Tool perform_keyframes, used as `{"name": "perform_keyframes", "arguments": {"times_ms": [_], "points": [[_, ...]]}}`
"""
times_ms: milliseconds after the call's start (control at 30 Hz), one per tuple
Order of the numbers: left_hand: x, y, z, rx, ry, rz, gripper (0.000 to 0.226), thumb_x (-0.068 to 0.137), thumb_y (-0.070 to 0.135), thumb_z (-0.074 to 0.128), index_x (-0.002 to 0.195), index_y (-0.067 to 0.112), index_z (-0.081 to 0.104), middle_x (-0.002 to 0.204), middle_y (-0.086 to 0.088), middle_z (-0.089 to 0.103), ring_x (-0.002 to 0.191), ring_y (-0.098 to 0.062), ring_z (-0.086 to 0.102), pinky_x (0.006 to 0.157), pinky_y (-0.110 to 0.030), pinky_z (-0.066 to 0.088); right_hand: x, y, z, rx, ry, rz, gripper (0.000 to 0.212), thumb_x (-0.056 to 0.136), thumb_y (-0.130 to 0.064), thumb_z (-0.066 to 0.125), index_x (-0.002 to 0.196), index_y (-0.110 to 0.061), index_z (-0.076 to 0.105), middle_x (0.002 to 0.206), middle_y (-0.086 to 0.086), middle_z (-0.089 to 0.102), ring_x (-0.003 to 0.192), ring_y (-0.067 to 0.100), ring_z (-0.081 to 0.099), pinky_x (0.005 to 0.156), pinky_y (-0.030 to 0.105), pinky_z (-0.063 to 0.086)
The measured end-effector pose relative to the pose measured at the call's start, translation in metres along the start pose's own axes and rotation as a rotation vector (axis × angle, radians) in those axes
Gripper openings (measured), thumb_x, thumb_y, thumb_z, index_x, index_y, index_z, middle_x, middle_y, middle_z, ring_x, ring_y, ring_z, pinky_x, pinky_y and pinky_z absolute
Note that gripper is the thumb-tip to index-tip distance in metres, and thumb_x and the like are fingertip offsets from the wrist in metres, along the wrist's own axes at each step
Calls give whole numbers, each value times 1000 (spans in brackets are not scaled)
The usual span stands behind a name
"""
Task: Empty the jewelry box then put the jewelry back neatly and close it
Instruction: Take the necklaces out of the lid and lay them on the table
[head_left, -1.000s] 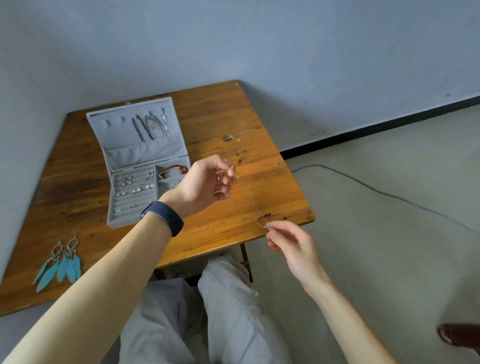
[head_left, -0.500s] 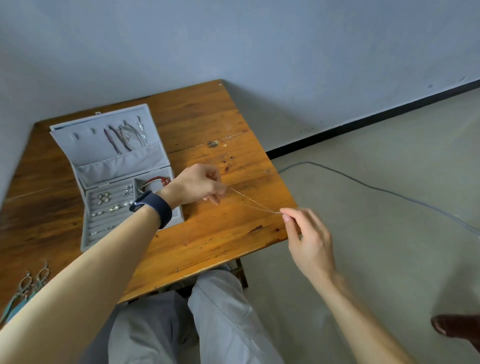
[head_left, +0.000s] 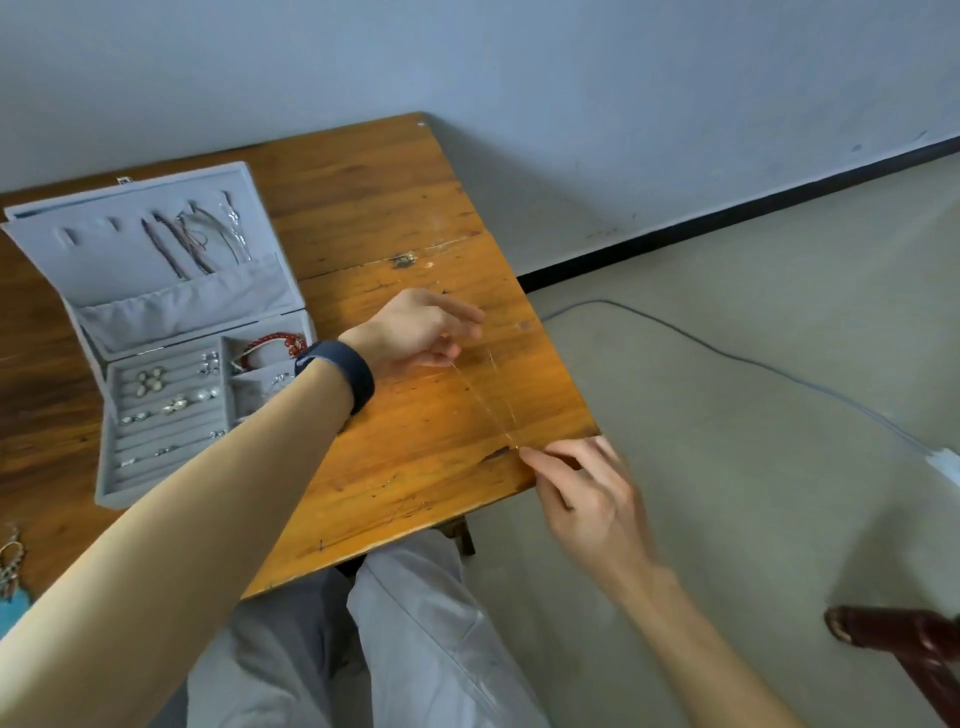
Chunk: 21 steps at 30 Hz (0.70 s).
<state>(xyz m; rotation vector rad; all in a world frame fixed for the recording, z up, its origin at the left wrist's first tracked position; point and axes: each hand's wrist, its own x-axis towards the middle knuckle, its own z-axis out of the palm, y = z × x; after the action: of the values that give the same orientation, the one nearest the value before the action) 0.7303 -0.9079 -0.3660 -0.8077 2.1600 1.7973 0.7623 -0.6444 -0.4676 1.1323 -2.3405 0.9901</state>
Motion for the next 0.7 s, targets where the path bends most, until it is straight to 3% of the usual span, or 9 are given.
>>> {"name": "perform_keyframes", "arguments": {"times_ms": [67,167,367,533,700], "points": [[9,3,5,191,45,41,20,92,8,64,107,17,74,93,-6,73,63,-11,61,61,-23,56,0,-5,0,-5,-41,26,28,85,-2,67,108,-15,77,99,3,66,85,26,59,71,42,50],[22,3,14,526,133,123,21,95,10,59,107,20,73,95,-1,73,74,-15,68,72,-28,60,-2,-15,1,-31,-63,87,31,85,-7,64,113,-16,75,101,1,65,89,24,57,71,41,48],[26,-3,24,866,278,303,35,91,7,42,104,22,72,109,-6,68,87,-28,65,75,-35,58,-1,-21,2,-45,-56,125,28,90,-12,60,114,-16,74,101,0,65,89,23,55,70,40,47],[27,-11,19,946,296,353,33,92,12,43,104,26,70,112,-5,59,84,-28,60,74,-42,58,-6,-22,1,-26,-59,136,27,91,-11,63,115,-14,73,104,0,65,93,22,56,75,39,48],[26,-16,7,825,262,372,28,90,14,52,107,26,71,114,-1,66,99,-22,64,82,-30,55,-10,-23,-4,52,-74,177,33,91,-8,63,124,-10,67,111,-1,65,105,17,56,90,29,48]]}}
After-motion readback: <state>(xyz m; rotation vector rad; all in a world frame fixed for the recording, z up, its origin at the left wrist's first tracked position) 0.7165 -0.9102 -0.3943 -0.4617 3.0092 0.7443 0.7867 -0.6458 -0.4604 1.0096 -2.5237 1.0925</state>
